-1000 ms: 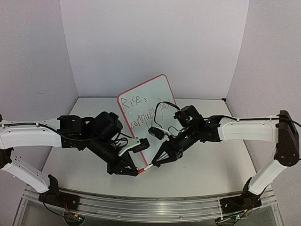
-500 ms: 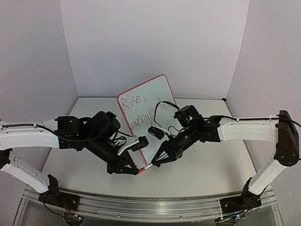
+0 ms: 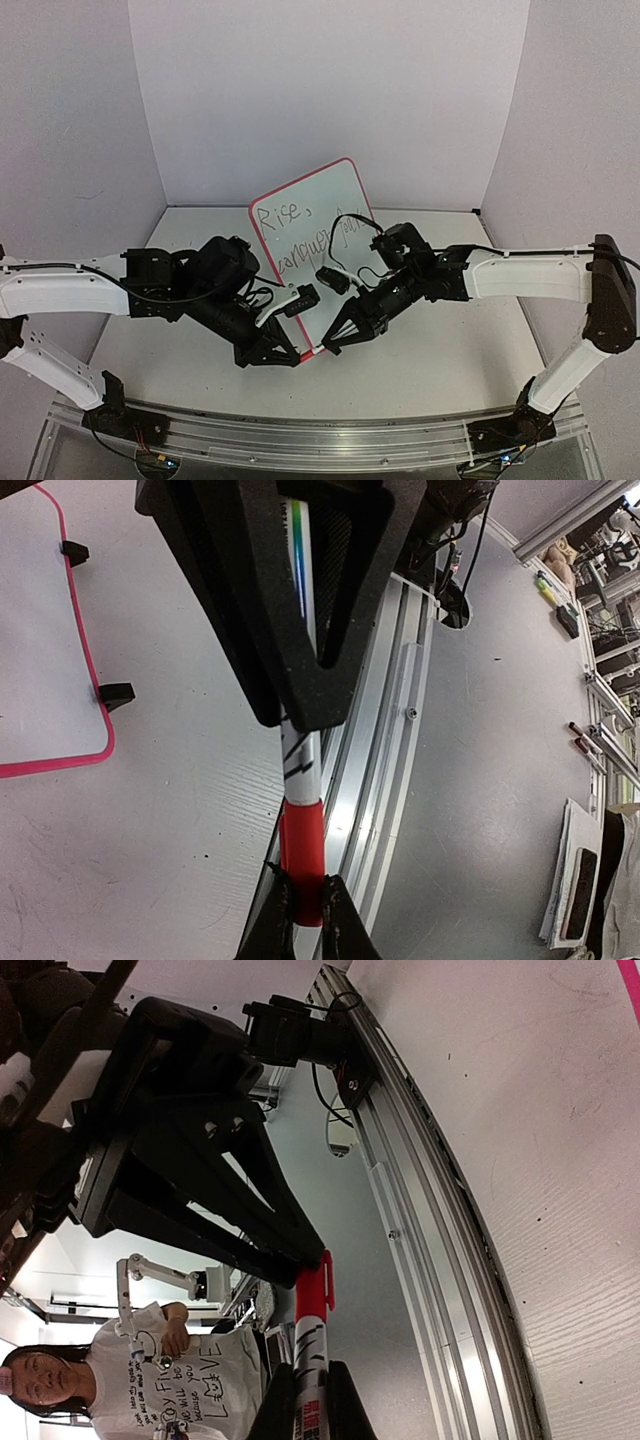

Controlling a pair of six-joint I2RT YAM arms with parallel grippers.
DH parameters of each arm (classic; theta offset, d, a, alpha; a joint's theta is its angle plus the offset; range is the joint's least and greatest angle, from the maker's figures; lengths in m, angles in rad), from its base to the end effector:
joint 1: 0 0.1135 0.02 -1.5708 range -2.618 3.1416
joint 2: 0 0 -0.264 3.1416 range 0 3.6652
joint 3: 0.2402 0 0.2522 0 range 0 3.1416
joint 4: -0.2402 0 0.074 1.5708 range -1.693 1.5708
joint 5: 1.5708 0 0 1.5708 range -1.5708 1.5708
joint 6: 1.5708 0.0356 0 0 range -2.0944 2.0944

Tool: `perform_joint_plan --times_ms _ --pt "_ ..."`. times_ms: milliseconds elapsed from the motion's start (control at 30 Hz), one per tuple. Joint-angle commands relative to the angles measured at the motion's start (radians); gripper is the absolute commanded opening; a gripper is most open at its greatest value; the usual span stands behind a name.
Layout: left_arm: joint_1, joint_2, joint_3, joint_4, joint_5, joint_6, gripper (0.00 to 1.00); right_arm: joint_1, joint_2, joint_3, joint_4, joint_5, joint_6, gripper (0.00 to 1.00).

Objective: Write a sentence on the whiteboard
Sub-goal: Insert the whiteboard marker without the cap into the pen cap.

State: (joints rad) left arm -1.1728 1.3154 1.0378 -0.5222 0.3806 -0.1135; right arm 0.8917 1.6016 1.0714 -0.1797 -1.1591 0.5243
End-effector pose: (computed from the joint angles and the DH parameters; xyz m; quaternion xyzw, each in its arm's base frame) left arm 0.0963 -0.2632 0.2827 0.5211 0.7493 -0.3617 0.1903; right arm 0.1861 0.2825 0.2477 0.3636 -0.7058 -0.6051 0.0584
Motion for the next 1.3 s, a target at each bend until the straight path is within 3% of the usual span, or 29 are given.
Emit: perform_joint_plan --times_ms 0,267,500,733,800,900,1067,1267 --pt "0.008 0.016 0.054 0.270 -0.081 0.009 0.00 0.037 -0.017 0.007 0.003 -0.026 -0.011 0.00" --pt "0.009 0.039 0.087 0.307 -0.077 0.035 0.00 0.047 -0.022 0.000 0.010 -0.013 -0.010 0.00" --pt "0.010 0.003 0.061 0.218 -0.112 0.018 0.02 0.042 -0.065 -0.010 0.009 0.099 -0.017 0.00" --pt "0.018 -0.128 -0.044 0.133 -0.179 -0.085 0.40 -0.045 -0.153 -0.045 0.015 0.174 -0.018 0.00" --pt "0.023 -0.153 -0.072 0.147 -0.168 -0.124 0.56 -0.061 -0.166 -0.044 0.021 0.165 -0.016 0.00" --pt "0.029 -0.156 -0.101 0.203 -0.102 -0.178 0.71 -0.066 -0.173 -0.036 0.028 0.148 -0.011 0.00" --pt "0.033 -0.103 -0.080 0.207 -0.032 -0.186 0.82 -0.066 -0.168 -0.031 0.051 0.103 0.011 0.00" --pt "0.035 -0.053 -0.039 0.191 -0.015 -0.161 0.79 -0.064 -0.167 -0.028 0.060 0.056 0.020 0.00"
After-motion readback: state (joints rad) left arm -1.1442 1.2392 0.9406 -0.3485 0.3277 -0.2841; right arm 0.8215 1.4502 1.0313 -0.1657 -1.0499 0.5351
